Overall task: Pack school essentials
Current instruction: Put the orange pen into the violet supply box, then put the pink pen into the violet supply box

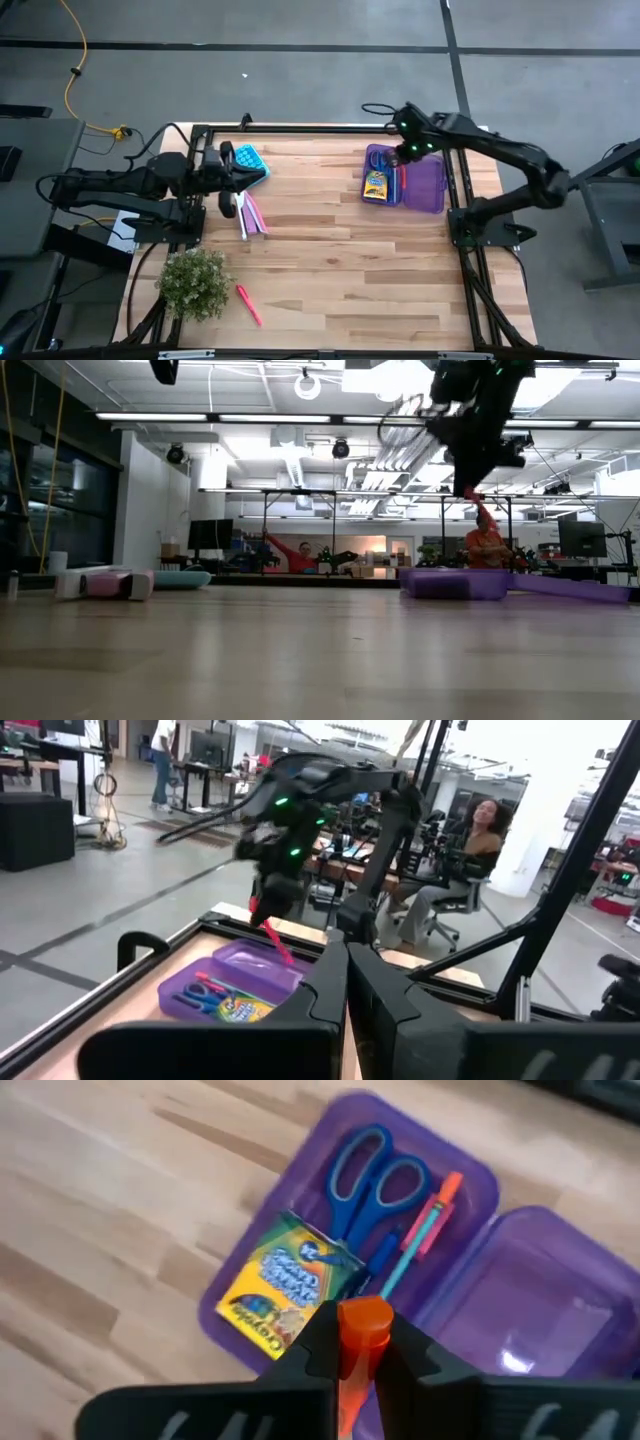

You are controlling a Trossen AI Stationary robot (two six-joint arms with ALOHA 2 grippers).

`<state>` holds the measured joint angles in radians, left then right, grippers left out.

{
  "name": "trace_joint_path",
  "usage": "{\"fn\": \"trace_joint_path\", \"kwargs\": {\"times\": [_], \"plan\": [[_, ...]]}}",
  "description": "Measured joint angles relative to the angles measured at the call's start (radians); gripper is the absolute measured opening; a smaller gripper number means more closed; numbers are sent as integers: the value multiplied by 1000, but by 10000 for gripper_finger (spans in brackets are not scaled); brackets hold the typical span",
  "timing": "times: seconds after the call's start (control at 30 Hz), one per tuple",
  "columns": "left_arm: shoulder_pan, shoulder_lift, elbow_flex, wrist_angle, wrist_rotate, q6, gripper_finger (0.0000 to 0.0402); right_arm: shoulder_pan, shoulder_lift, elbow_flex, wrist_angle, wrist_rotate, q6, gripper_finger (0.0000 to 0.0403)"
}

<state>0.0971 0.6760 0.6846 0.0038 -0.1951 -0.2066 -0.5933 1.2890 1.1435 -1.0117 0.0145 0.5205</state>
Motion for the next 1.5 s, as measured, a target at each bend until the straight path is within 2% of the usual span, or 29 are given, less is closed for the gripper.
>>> {"fn": "trace_joint_path", "kwargs": {"times": [0.2,0.33,0.43,0.57,0.97,1.2,1.5], "plan": [[0,13,0,1,0,-1,0,-79,178,0,79,-93,-16,11],[0,13,0,1,0,-1,0,-98,244,-13,83,-94,-8,12],[0,13,0,1,0,-3,0,-110,249,-74,133,-105,35,12],[0,13,0,1,0,-3,0,-114,224,-168,270,-174,117,12],[0,13,0,2,-4,-2,0,-114,223,-212,283,-117,216,15],[0,13,0,2,-7,0,0,-113,223,-212,283,-56,332,62],[0,13,0,2,-7,0,0,-113,224,-212,283,-41,335,99]]}}
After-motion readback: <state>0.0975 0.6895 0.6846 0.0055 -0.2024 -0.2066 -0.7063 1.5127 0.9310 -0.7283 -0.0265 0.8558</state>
